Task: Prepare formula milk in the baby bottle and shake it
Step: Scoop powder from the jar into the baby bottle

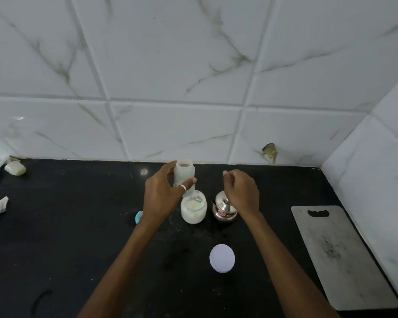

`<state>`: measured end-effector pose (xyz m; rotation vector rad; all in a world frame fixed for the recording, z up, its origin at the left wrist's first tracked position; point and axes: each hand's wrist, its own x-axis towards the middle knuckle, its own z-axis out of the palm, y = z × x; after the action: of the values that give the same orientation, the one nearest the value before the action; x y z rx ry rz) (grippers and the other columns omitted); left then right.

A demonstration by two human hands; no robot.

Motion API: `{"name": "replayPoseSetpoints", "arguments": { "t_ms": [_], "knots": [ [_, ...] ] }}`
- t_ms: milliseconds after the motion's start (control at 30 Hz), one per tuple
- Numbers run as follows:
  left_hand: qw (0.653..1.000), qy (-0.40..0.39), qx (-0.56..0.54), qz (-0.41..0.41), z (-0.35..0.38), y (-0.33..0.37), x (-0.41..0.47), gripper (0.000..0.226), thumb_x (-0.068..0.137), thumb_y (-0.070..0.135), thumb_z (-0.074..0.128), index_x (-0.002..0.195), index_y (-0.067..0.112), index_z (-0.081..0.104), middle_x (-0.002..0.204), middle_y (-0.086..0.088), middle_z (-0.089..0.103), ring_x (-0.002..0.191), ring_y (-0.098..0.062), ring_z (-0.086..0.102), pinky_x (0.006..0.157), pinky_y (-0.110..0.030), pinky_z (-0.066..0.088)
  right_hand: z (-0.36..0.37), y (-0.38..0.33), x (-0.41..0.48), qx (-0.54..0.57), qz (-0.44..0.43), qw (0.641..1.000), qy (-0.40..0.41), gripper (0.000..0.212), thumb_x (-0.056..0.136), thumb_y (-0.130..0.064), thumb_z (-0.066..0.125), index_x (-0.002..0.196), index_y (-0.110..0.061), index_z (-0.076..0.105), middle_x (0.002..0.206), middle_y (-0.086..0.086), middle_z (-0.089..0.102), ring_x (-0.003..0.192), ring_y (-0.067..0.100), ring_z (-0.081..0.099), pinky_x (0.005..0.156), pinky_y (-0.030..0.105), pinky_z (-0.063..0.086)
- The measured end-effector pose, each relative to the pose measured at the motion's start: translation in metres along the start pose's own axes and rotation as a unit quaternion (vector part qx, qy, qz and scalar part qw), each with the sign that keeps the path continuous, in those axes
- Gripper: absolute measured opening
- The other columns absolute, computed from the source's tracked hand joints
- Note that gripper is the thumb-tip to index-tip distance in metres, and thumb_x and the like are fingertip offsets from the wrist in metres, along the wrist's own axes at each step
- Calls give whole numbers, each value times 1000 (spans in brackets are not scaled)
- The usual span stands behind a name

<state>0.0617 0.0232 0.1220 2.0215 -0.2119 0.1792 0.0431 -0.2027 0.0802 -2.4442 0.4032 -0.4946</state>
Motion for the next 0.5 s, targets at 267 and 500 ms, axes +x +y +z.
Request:
{"name": "replayPoseSetpoints", "arguments": {
  "t_ms": [267,500],
  "knots": [
    [1000,5,29,-3,26,9,2,65,73,45,86,130,23,64,113,17,70,96,15,61,78,4,41,8,80,-3,140,104,985,-1,47,104,-50,47,69,-20,54,69,-3,59,64,11,57,59,29,45],
    [999,13,46,-13,43,12,-4,59,73,45,86,127,30,64,102,29,66,95,23,57,75,4,40,46,117,-19,189,176,965,-49,53,100,-54,51,69,-12,54,66,0,58,61,10,54,60,31,45]
  ]
}}
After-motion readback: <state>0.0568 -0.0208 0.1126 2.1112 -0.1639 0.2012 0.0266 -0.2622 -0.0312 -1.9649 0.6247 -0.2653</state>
